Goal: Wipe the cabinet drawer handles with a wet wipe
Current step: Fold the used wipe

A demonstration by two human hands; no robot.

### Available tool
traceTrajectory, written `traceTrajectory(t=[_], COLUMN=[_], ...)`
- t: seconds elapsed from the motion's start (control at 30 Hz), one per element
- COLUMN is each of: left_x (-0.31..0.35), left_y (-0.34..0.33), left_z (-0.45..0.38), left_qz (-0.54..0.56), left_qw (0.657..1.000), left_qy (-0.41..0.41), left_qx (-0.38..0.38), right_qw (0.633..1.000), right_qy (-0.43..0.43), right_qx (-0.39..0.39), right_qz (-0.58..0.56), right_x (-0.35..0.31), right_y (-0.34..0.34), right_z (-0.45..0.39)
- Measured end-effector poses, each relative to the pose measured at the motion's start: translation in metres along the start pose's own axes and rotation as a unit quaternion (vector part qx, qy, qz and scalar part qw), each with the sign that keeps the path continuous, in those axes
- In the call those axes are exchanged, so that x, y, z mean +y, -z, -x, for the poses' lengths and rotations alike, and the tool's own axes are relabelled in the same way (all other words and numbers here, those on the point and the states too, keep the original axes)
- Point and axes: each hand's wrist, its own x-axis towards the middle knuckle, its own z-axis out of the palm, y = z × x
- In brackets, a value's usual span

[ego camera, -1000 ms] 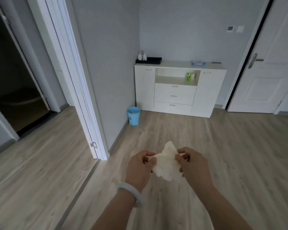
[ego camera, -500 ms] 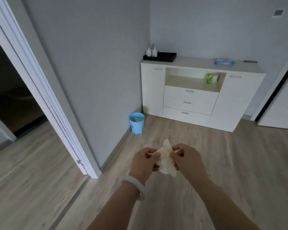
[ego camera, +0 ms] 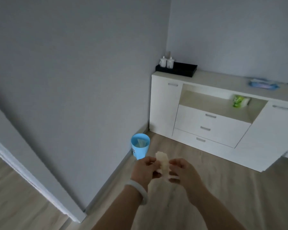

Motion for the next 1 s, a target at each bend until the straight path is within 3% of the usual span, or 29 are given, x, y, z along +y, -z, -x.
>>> traceTrajectory(t=[0.13, 0.27, 0.43, 0.67, 0.83, 1.0], left_x=[0.022, 0.030, 0.052, 0.101, 0.102, 0.091], left_y=[-0.010, -0.021, -0.039, -0.064, -0.050, -0.029], left_z=[-0.080, -0.153, -0.259, -0.383, -0.445, -0.505], left_qz=[0.012, -0.024, 0.021, -0.006, -0.048, -0.087], left_qw=[1.000, 0.999, 0.998, 0.984, 0.961, 0.949], left_qy=[0.026, 0.023, 0.012, 0.007, 0.044, 0.108], left_qx=[0.003, 0.042, 0.054, 0.179, 0.267, 0.283], right_qw=[0.994, 0.998, 0.994, 0.985, 0.979, 0.961], right_qy=[-0.077, -0.054, -0.036, -0.026, -0.094, -0.188], right_qx=[-0.047, -0.042, -0.057, -0.100, -0.129, -0.165], right_qz=[-0.057, 0.018, 0.085, 0.137, 0.126, 0.119], right_x=[-0.022, -0.042, -0.069, -0.113, -0.110, -0.092], right_y=[-0.006, -0.005, -0.002, -0.005, -0.023, -0.043], right_z=[-0.077, -0.157, -0.289, -0.448, -0.527, -0.585])
